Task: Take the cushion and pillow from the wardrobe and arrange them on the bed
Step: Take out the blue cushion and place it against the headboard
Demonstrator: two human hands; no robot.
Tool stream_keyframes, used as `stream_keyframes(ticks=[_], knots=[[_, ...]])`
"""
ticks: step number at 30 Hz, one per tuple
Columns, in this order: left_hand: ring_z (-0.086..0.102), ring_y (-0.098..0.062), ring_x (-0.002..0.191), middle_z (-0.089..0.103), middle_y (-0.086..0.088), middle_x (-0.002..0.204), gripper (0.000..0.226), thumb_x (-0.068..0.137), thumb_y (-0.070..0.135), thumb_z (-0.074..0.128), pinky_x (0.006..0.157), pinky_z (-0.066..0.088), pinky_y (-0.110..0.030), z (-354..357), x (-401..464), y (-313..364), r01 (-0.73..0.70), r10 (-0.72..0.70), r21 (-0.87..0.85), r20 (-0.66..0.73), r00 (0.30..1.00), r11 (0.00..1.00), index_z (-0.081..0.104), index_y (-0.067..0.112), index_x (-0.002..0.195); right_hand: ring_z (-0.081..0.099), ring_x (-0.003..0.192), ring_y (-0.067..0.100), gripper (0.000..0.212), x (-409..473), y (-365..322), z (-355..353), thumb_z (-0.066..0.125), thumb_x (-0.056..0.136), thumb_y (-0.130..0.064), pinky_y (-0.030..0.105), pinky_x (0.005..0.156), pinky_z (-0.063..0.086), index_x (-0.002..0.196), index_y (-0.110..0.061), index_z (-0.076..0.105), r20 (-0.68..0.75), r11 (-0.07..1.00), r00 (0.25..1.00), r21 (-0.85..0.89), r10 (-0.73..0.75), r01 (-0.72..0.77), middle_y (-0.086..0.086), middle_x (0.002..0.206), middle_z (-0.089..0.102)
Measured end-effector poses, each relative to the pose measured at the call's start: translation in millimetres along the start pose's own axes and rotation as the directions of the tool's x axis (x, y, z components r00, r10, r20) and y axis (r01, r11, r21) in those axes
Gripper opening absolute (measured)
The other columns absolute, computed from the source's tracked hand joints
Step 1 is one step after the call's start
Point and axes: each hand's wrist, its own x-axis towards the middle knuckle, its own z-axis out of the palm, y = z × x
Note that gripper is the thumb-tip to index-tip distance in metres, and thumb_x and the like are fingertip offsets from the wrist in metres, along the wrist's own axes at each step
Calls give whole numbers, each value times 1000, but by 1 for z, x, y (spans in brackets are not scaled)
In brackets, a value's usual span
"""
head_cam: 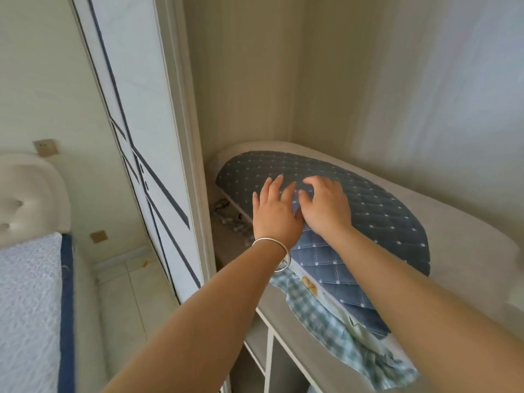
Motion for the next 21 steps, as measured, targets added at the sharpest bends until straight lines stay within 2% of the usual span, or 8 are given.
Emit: stream_keyframes(ticks=[5,9,11,14,18,21], knots=[[4,-26,144,6,-2,158,57,92,44,45,117,7,-50,40,14,-3,279,-267,-89,121,956,956,31,24,143,30,134,31,48,41,70,-11,39,94,-37,43,104,32,138,-15,40,127,949,977,-289,169,-127,11,144,42],[7,-29,143,6,-4,158,67,88,58,41,115,12,-53,58,30,-11,501,-463,-143,232,856,854,22,30,146,28,136,33,56,69,109,-9,31,94,-45,45,107,31,143,-17,33,200,899,934,-390,294,-199,11,151,33],[8,-33,142,3,-7,158,73,84,64,42,114,15,-52,64,38,-8,641,-587,-229,266,765,732,16,34,146,29,136,34,59,86,120,-9,29,93,-51,44,107,31,144,-20,32,242,889,912,-404,331,-215,10,151,32],[13,-40,139,-3,-11,157,81,82,65,46,112,15,-48,71,53,3,794,-739,-354,310,598,494,8,35,147,34,134,34,65,111,138,-11,31,88,-60,43,107,33,143,-25,33,292,887,872,-373,392,-274,8,150,34],[18,-44,137,-6,-13,156,87,78,67,48,112,16,-51,90,65,1,836,-821,-466,327,467,290,3,37,147,42,128,35,76,136,162,-18,38,80,-69,41,103,39,139,-21,38,335,865,808,-324,484,-384,10,145,42],[19,-44,136,2,-15,155,89,78,68,48,112,15,-53,99,65,-12,842,-871,-518,333,361,151,3,34,147,46,125,35,79,150,175,-22,44,78,-70,40,102,39,135,-16,44,342,853,784,-279,517,-441,13,142,46]])
